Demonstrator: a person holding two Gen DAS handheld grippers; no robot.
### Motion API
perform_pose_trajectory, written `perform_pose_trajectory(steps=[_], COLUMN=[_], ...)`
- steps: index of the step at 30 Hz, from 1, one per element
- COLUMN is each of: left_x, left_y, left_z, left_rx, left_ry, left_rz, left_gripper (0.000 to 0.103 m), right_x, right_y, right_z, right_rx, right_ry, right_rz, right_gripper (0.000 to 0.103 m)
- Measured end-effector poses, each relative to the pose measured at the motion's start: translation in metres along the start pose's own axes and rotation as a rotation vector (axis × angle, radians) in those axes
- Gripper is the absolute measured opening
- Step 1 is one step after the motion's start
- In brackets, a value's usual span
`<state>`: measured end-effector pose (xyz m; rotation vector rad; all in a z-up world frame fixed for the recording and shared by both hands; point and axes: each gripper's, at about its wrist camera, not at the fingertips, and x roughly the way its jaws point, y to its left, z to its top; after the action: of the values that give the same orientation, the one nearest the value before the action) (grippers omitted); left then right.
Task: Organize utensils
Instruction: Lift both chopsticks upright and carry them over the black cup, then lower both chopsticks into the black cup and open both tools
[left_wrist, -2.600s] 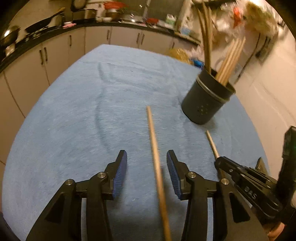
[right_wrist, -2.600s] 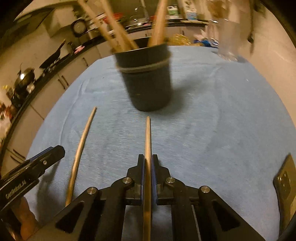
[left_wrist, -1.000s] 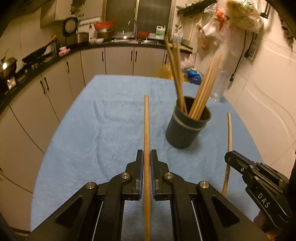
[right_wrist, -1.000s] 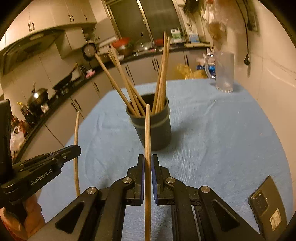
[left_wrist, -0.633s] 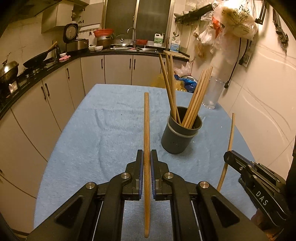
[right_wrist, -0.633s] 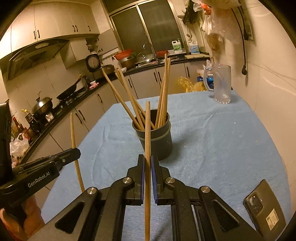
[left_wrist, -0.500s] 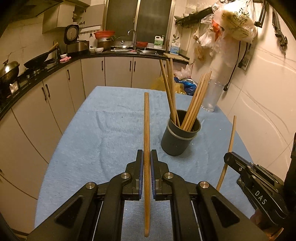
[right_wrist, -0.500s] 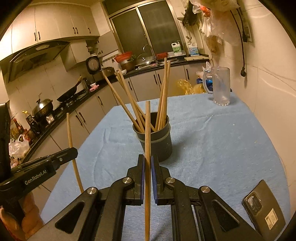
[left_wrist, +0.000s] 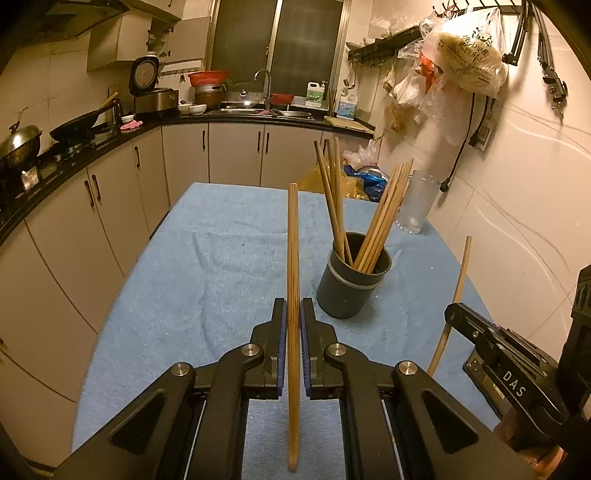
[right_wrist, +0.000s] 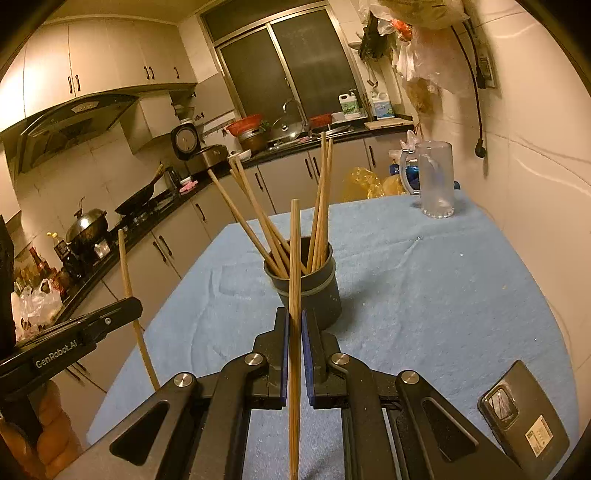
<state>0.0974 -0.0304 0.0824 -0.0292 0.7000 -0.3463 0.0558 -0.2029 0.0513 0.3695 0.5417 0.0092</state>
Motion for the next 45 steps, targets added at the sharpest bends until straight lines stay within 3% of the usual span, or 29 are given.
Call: perform_pose_trajectory(steps=[27,45], left_x=[-0.020,-0.029], left_y=[-0.014,-0.038], left_z=[0.026,0.101], left_rx=[0.017,0.015], left_ry=[-0.044,-0.156], left_rz=[-0.027,-0.083], left_gripper=[0.007,0.007], right_x=[-0.017,-0.026], right_y=[-0.023,-0.026], right_z=[0.028,0.098], right_rx=[0.065,0.092], right_ry=[-0.061,-0.167], right_rz=[0.013,0.009], right_gripper=[0.007,0.007])
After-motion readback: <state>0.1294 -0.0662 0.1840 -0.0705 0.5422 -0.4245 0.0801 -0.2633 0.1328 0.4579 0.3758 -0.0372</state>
